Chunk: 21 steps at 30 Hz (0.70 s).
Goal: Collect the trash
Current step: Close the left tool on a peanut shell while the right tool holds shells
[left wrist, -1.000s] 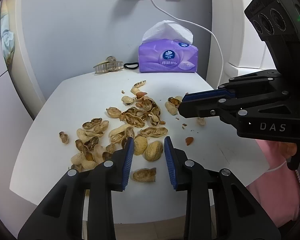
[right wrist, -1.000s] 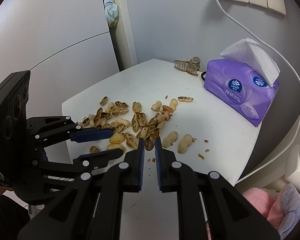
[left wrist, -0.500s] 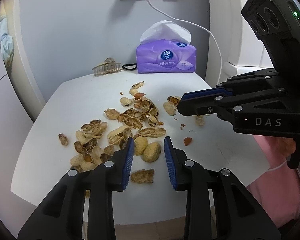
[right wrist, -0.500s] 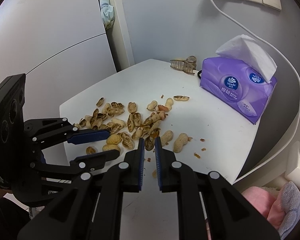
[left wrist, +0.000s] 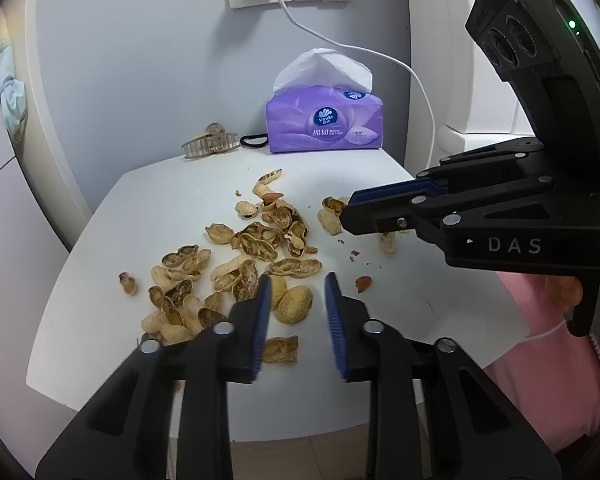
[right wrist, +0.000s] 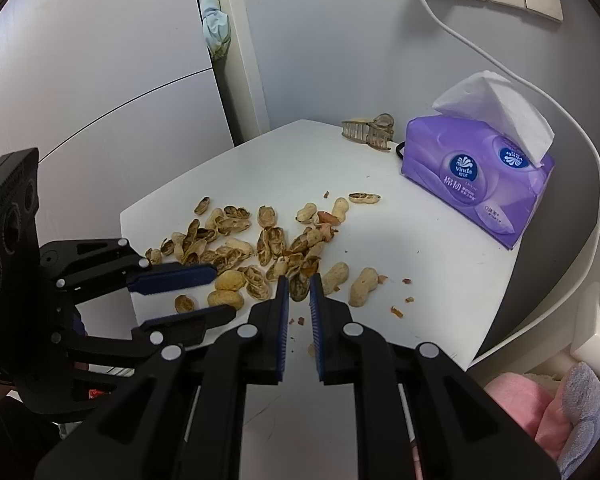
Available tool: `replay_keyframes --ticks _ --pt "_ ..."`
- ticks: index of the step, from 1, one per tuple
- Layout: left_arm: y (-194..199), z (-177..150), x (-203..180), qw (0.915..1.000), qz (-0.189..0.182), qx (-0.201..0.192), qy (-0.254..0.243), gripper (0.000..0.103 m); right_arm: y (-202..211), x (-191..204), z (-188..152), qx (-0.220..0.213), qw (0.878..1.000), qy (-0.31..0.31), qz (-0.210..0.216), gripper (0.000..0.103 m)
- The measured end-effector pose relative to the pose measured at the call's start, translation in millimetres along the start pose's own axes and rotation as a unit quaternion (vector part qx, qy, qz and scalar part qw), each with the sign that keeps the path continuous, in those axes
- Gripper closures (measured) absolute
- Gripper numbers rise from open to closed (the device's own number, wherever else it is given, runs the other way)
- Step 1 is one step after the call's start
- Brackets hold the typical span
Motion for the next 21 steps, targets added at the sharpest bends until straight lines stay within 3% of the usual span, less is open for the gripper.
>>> replay_keyframes --ticks 9,11,21 --pt "-3.3 -4.1 1.0 1.0 -0.005 0.004 0.004 0.084 -1.7 -0.1 -0.3 0.001 1.0 0.001 0.001 0.091" --pt "-3.8 -4.4 1.1 1.0 -0.003 0.005 0.004 0.09 -2.4 0.2 -0.8 0.002 1.0 0.003 0.001 0.091" --pt "-3.6 -1.9 0.7 1.0 0.0 0.002 0.005 0.09 -4.5 -1.6 -3.4 0.003 1.0 0.002 0.001 0.091"
Point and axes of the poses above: each gripper's, at about its wrist camera, not at the fingertips, and y roughly against the way its jaws point, x to its left, z to its top, the point moved 9 cm from there along -y, roughly the way its jaws point, and after that the axes turned 7 degrees about z, right-handed, at the moved point
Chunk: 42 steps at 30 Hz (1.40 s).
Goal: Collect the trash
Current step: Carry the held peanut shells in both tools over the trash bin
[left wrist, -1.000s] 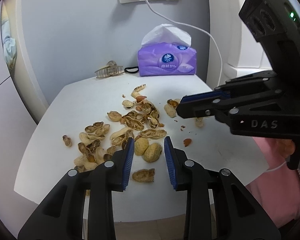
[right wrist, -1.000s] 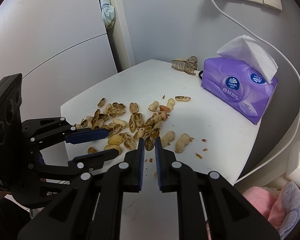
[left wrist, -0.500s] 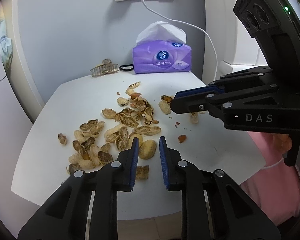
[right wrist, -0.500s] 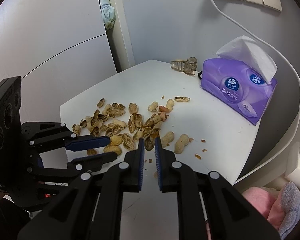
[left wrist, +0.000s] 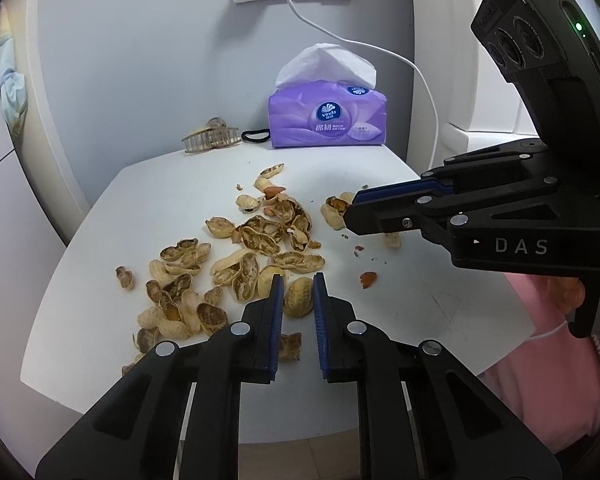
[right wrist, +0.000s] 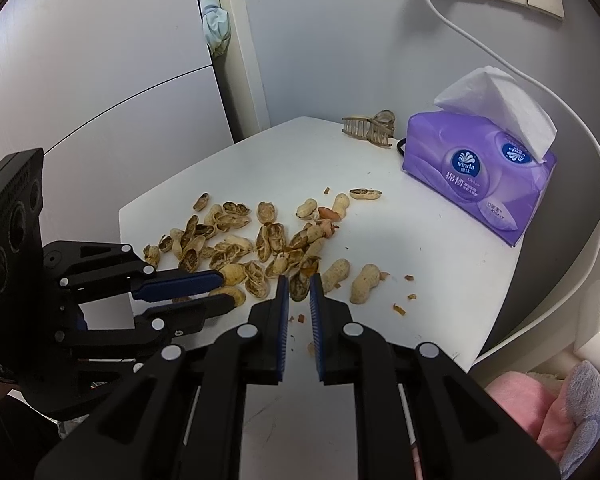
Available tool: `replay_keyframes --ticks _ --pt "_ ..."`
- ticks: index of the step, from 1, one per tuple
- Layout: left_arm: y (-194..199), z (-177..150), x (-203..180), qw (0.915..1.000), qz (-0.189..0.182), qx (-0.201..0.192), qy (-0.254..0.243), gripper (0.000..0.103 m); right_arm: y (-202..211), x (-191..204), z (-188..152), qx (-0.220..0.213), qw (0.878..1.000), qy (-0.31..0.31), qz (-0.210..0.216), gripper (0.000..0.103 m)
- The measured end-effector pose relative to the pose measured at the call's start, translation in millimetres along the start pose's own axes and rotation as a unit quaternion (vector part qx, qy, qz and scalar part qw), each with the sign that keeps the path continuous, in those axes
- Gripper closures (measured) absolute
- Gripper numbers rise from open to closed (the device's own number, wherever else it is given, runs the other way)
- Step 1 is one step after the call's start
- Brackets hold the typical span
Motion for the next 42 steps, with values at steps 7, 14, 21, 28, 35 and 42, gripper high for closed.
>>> replay_keyframes --ticks 7,14,21,28,35,42 --pt "11 11 -1 0.9999 0.005 -0.008 -0.007 0.09 6 5 4 -0.006 1.0 0.003 0.002 0.091" --pt "36 16 10 0.9995 0.026 -0.016 0.004 0.09 22 26 17 -0.021 1.0 0.016 0.012 0.091" --pt "80 11 30 0.9976 0.06 -0.026 0.021 0.09 37 71 28 -0.038 0.998 0.039 0.036 0.091" --pt "138 -12 60 0.9926 0.108 -0.029 0.048 0.09 44 134 30 -0.045 0.994 0.066 0.077 0.091" --pt "200 -51 89 0.9834 0.16 -0.023 0.083 0.09 47 211 22 -0.041 0.986 0.1 0.129 0.091" --pt "256 -96 112 0.9717 0.206 -0.014 0.115 0.09 49 276 3 -0.028 0.976 0.134 0.172 0.091"
Point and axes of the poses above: each gripper's, at about its wrist camera, not at the fingertips, and y roughly against the way its jaws point, x to its left, z to its top, the point moved 9 cm from there along -y, roughly the way its jaws point, and after that the axes turned 7 degrees about z, right-handed, at the moved point
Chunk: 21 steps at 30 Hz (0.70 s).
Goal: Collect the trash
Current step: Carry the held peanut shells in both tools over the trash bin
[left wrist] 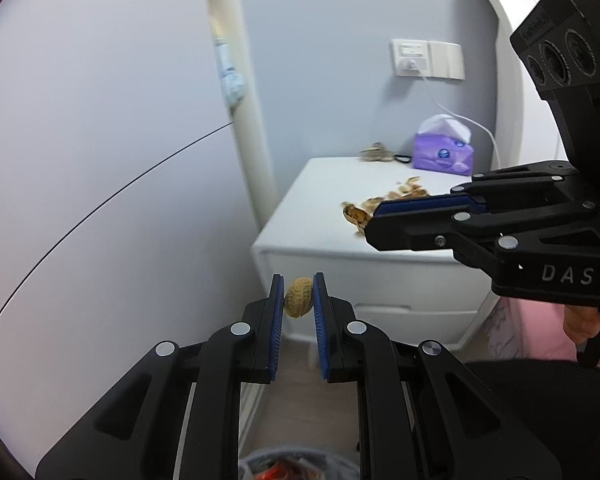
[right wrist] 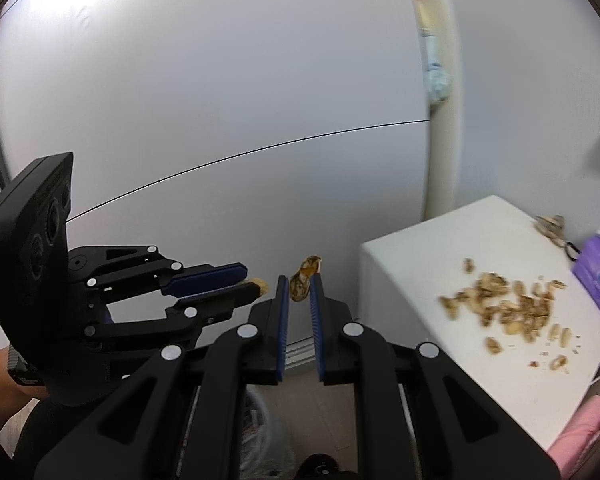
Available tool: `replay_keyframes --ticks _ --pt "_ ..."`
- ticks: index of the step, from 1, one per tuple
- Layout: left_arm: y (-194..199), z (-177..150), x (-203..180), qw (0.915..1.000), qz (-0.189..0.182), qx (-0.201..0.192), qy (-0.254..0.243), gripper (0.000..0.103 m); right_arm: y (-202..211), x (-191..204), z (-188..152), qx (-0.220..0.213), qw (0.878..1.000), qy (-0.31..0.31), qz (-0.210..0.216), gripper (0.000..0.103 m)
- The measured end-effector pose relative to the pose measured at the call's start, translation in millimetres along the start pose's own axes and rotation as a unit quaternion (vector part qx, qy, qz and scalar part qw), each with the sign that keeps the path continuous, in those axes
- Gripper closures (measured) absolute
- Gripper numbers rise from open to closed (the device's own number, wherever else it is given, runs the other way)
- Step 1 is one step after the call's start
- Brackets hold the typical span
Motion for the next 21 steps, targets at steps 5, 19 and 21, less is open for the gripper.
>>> replay_keyframes --ticks 5,19,21 --pt "19 -28 25 0.9994 0.023 0.016 0.022 0.09 -17 35 -13 0.022 0.999 0.014 0.023 0.091" --pt "44 -133 83 0.9901 0.069 0.087 0.087 0.09 -74 113 -74 0.112 0.99 0.021 0.085 0.091" --pt "41 -154 88 0.9871 0.073 0.106 0.096 0.09 -85 115 -87 0.13 0.988 0.015 0.087 0.091"
Point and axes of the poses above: each gripper's, at about its wrist camera, not at the fingertips, and y roughly against the way its jaws point, x to its left, z to its top, the point moved 9 cm from there along -y, roughly the way its jaws point, and after that the axes turned 7 degrees about z, right-handed, at the moved point
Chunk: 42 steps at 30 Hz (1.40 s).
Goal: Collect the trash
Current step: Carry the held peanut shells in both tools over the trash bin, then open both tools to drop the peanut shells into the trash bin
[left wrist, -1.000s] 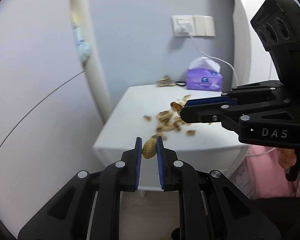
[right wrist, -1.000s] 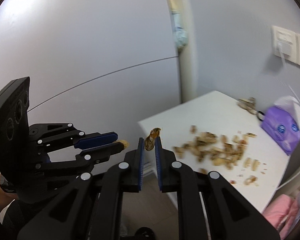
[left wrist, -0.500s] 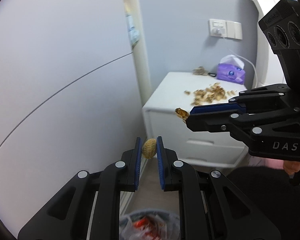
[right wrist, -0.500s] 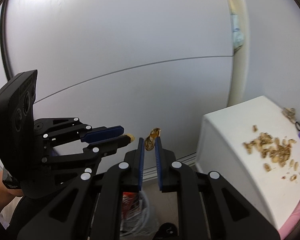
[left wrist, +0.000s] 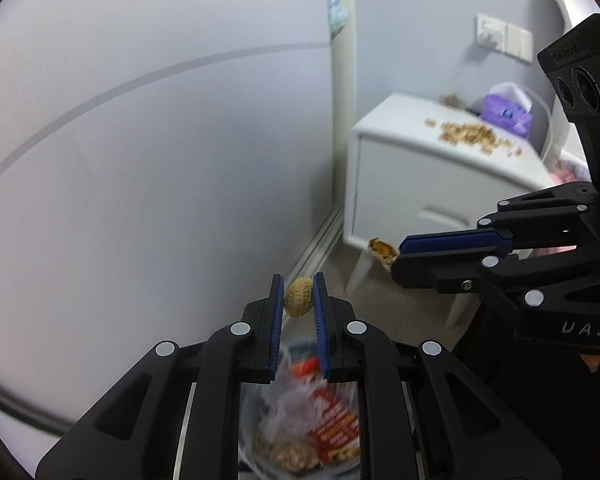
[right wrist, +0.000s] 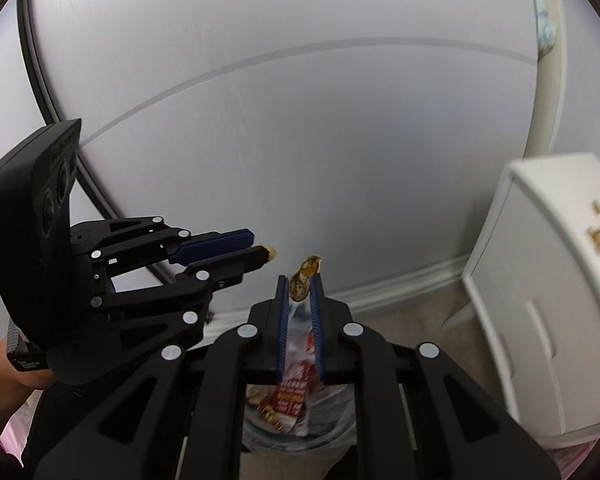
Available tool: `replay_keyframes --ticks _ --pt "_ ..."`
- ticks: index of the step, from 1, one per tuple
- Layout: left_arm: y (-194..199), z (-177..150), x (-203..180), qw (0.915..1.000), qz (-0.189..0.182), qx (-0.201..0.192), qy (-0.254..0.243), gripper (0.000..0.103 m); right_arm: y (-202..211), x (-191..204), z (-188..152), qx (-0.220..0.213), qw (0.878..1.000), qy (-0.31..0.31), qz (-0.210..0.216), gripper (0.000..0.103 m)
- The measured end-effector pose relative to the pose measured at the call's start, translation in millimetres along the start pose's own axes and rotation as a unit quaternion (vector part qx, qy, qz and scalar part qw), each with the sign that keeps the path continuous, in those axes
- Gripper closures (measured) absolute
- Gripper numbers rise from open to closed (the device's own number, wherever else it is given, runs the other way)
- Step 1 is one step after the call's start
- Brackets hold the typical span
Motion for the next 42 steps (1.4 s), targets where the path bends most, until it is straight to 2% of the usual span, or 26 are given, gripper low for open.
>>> replay_keyframes --ticks 5,11,16,20,27,33,39,40,42 --pt "-22 -48 16 0.9985 0.009 0.051 0.02 0.09 -39 -9 -27 0.053 0.998 -0.02 0.0 0.091" --pt "-49 -99 26 0.9927 0.007 0.109 0.05 0.09 -85 -10 -67 0.117 0.992 -0.039 -0.006 0.091" --pt "-79 -131 34 0.9795 -0.009 0.156 0.128 0.09 -120 -7 -93 0.166 0.985 -0.051 0.009 0.091" --pt "-95 -153 32 0.9724 -0.019 0.19 0.133 0.09 -143 -1 -109 0.191 0.979 -0.057 0.036 0.091" --pt "-112 -188 21 0.961 -0.027 0.246 0.122 0.09 -170 3 -139 0.24 0.97 -0.031 0.032 0.091" --pt "-114 -201 19 0.9579 -0.032 0.261 0.115 0.09 -177 3 -154 0.261 0.965 -0.014 0.026 0.091" --pt "-116 -204 18 0.9566 -0.033 0.266 0.115 0.09 -179 2 -156 0.259 0.966 -0.012 0.017 0.091" --pt "-115 -204 18 0.9565 -0.032 0.266 0.116 0.089 -180 1 -155 0.259 0.966 -0.012 0.014 0.09" --pt "-115 -202 17 0.957 -0.028 0.264 0.117 0.077 -180 -1 -155 0.259 0.966 -0.012 0.009 0.088"
Point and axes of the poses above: each gripper's, at about its wrist camera, not at the fingertips, and y roughly against the way its jaws point, x to its left, z to its top, the point moved 9 cm from there along -y, roughly the way its jaws point, and after that the axes turned 7 degrees about z, right-handed, at the moved point
